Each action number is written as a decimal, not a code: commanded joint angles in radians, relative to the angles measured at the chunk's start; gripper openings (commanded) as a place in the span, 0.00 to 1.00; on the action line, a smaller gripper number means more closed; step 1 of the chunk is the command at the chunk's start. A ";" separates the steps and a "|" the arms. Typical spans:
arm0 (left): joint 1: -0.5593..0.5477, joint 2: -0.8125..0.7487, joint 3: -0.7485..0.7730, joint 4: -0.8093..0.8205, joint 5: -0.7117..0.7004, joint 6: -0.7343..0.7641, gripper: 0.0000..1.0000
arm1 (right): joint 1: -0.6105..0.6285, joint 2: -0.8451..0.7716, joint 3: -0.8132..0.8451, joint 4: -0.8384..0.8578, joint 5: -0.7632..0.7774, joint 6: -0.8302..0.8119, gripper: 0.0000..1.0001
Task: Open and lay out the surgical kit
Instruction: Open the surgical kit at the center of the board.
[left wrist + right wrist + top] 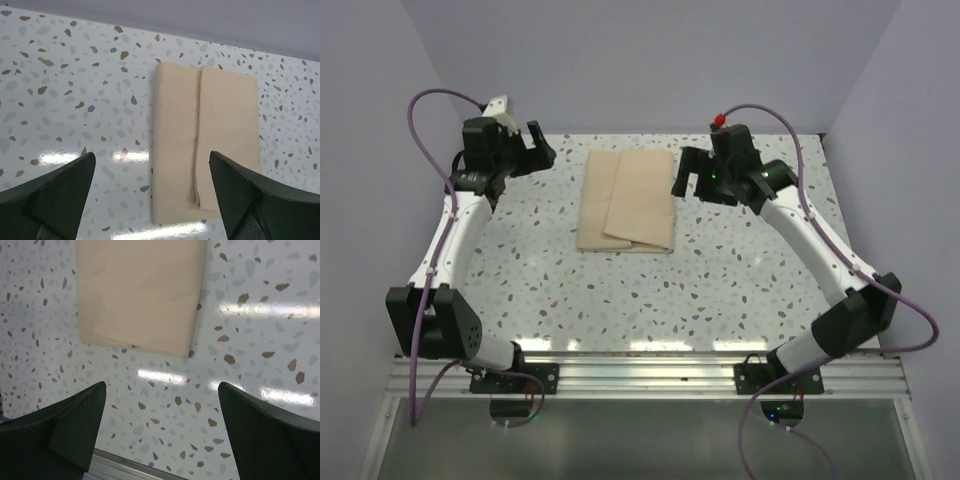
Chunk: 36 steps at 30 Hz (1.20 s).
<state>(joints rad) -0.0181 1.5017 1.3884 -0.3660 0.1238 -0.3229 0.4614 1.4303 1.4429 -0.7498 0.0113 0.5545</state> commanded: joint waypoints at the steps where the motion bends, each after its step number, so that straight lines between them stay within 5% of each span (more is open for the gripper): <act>1: 0.001 -0.110 -0.073 0.005 0.156 -0.044 1.00 | 0.068 0.183 0.279 -0.152 0.117 -0.036 0.99; 6: -0.006 -0.144 -0.265 0.183 0.378 -0.133 0.93 | 0.205 0.528 0.702 -0.397 0.181 -0.073 0.98; 14: -0.060 -0.305 -0.315 -0.057 0.061 -0.090 0.80 | 0.310 0.803 0.974 -0.315 0.084 -0.074 0.98; 18: -0.062 -0.400 -0.365 -0.137 0.043 -0.097 0.74 | 0.315 0.927 1.082 -0.284 0.038 -0.071 0.97; 32: -0.062 -0.569 -0.399 -0.274 -0.049 -0.125 0.75 | 0.376 1.121 1.088 -0.296 0.205 -0.125 0.93; 36: -0.062 -0.569 -0.400 -0.280 -0.055 -0.134 0.75 | 0.382 1.128 1.073 -0.310 0.230 -0.123 0.79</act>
<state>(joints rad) -0.0792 0.9451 0.9943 -0.6281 0.0841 -0.4355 0.8318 2.5713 2.4874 -1.0389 0.1944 0.4465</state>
